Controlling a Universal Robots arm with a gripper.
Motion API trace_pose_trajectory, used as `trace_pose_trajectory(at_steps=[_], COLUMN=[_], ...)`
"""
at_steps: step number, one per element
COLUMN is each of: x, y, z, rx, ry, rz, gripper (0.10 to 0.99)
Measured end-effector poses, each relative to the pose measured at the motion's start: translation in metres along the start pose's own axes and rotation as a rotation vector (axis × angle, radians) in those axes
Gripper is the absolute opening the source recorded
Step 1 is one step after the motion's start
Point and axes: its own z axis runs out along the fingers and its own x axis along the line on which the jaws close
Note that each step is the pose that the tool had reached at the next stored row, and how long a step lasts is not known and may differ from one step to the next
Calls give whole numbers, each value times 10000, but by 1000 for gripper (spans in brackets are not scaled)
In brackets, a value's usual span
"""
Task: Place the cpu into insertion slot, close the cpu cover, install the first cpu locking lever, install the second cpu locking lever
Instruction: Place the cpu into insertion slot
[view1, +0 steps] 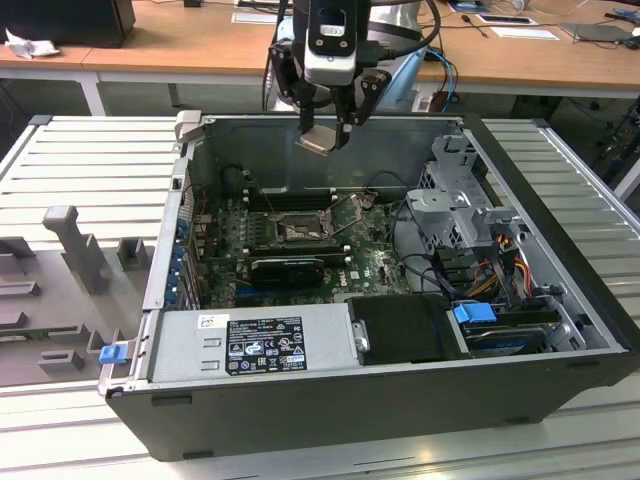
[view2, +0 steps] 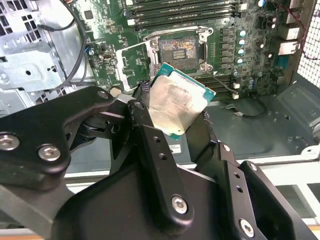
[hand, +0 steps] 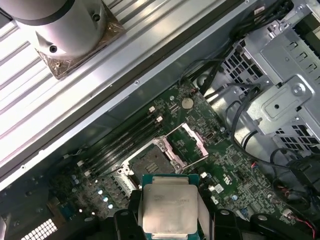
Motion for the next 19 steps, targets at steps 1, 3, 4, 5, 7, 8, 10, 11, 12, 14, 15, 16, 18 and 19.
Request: trace_pose_trajectory(at_steps=[1, 3, 4, 5, 7, 8, 10, 11, 12, 14, 15, 16, 18, 19], x=[0, 0, 0, 0, 0, 0, 0, 0, 0, 0, 0, 0, 0, 0], y=[0, 0, 0, 0, 0, 0, 0, 0, 0, 0, 0, 0, 0, 0], z=[0, 0, 0, 0, 0, 0, 0, 0, 0, 0, 0, 0, 0, 0], rx=[-2, -5, -7, -9, -13, -14, -18, -18, -21, -23, -25, -28, -34, -36], ry=[-6, -21, -27, -32, -48, -54, -69, -74, -82, -91, -101, -114, -138, -146], rz=[64, 232, 301, 364, 537, 603, 775, 827, 921, 1029, 1135, 1278, 1545, 1637], gripper=[529, 529, 529, 529, 529, 529, 529, 529, 529, 529, 529, 529, 529, 529])
